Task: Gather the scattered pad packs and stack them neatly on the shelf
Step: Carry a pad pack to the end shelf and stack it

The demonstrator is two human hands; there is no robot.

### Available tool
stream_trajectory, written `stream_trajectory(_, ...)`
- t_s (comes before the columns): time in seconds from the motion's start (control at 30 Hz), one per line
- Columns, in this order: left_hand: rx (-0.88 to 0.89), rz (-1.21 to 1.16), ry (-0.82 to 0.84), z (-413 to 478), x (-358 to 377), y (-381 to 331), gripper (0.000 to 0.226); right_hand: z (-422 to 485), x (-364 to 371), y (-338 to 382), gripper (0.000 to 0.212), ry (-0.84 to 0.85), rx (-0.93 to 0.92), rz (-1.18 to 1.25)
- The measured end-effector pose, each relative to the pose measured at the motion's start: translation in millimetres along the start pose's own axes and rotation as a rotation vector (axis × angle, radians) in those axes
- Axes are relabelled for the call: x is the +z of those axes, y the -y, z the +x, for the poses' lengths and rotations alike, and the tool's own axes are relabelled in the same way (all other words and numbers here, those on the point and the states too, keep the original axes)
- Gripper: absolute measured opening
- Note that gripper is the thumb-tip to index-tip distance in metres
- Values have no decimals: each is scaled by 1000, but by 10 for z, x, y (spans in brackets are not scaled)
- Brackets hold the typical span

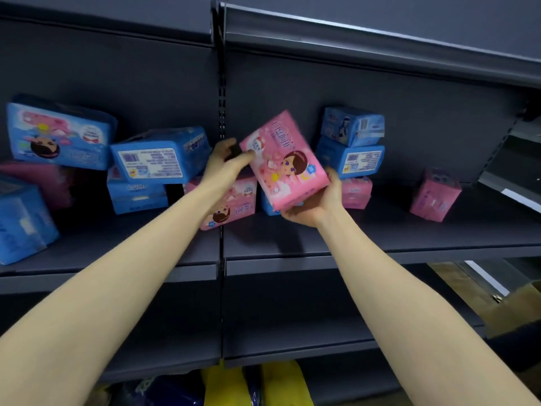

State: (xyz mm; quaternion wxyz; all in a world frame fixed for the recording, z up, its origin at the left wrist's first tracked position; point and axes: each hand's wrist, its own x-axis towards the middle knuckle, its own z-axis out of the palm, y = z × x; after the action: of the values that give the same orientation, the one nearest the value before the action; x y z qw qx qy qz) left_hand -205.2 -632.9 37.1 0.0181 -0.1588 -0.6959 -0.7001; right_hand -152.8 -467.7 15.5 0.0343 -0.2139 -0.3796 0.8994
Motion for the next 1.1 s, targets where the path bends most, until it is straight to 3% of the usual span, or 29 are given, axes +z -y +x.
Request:
stream_trajectory(0.1,-62,90,148,46,-200,-55,92,-21,34,-71,60,18,100,-112)
stream_trajectory(0.27,-175,222,439,93,-477,-136,102,-114,71,-148,57,14,171,-260)
stream_trajectory(0.47,-212,341,551,58,-548,-178,91,-309,114,-172,56,-4,245,-386)
stream_trajectory(0.6,-152,366,503,-68,-561,-181,87,-335,126,-203,76,-67,256,-276)
stream_trajectory(0.67,-144,363,490,-132,-601,-168,84,-332,126,-215,85,-76,196,-254)
stream_trajectory(0.8,-205,280,463,-250,-756,-157,78,-413,245,-296,82,-5,61,-259)
stream_trajectory(0.97,-238,216,380,-403,-1015,-145,75,-632,465,-556,45,82,-212,-388)
stream_trajectory(1.1,-233,214,364,-565,-1246,-84,77,-749,534,-826,84,-21,-465,-869)
